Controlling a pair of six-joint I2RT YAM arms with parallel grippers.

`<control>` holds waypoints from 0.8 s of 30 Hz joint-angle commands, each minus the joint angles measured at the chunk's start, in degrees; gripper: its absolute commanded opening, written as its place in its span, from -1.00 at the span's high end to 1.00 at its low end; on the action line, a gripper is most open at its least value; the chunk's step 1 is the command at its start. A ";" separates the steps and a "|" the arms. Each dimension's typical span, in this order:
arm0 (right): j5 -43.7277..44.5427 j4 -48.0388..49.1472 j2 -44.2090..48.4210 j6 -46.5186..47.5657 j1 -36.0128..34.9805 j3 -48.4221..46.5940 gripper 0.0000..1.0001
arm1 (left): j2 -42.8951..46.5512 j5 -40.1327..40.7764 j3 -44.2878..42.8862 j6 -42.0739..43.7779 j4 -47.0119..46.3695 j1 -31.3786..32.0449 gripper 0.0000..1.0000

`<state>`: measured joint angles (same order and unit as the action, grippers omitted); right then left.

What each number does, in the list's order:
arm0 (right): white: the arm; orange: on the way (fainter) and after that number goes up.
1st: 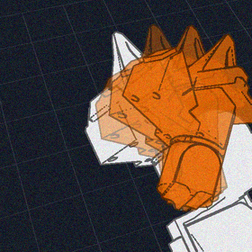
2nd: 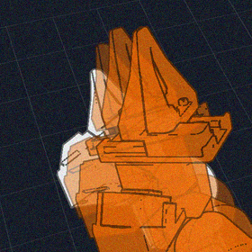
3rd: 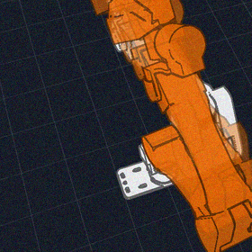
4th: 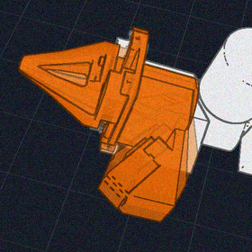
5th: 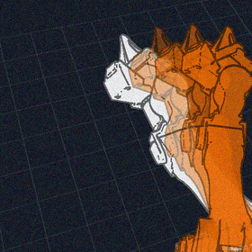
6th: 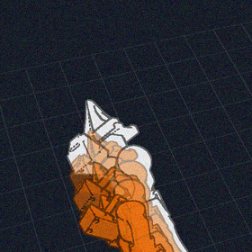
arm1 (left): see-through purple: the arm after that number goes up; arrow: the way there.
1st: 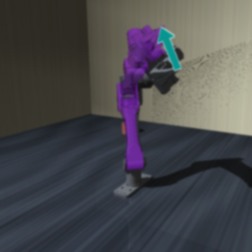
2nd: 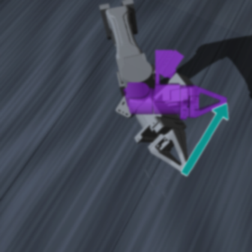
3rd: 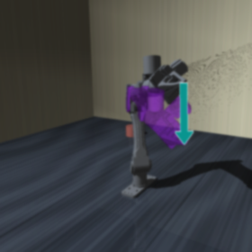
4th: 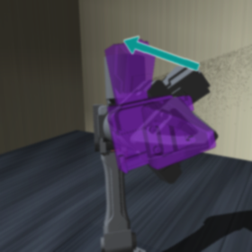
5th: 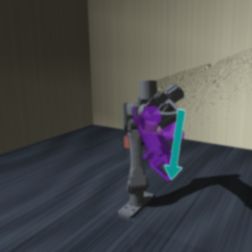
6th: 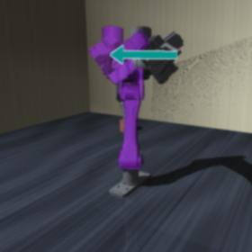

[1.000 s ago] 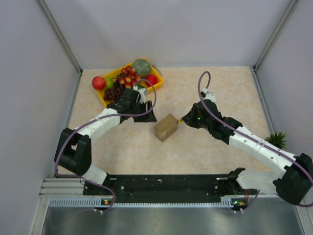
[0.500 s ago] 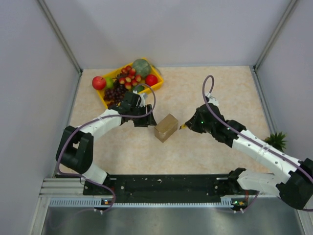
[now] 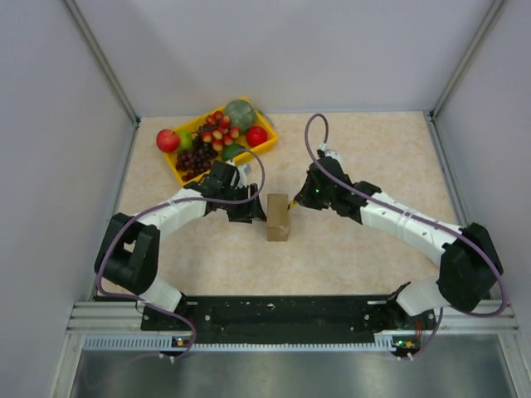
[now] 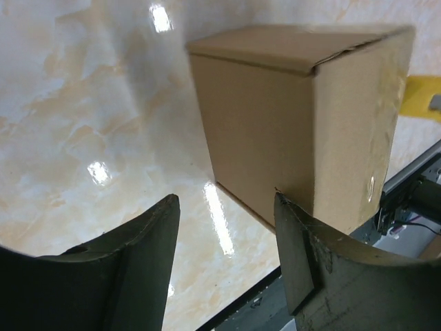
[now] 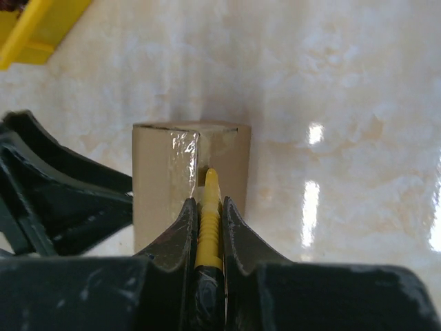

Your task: Unpack the express box

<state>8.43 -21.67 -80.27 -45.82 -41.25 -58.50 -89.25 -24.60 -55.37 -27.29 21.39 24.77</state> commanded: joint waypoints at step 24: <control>-6.29 -2.85 9.50 13.39 -0.67 -7.79 1.00 | 21.15 13.35 5.73 3.38 -7.66 -0.17 -0.52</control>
<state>7.09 -23.64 -77.65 -35.86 -41.25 -66.89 -67.00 -15.70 -47.75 -25.17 18.83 24.77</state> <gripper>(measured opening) 0.086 0.747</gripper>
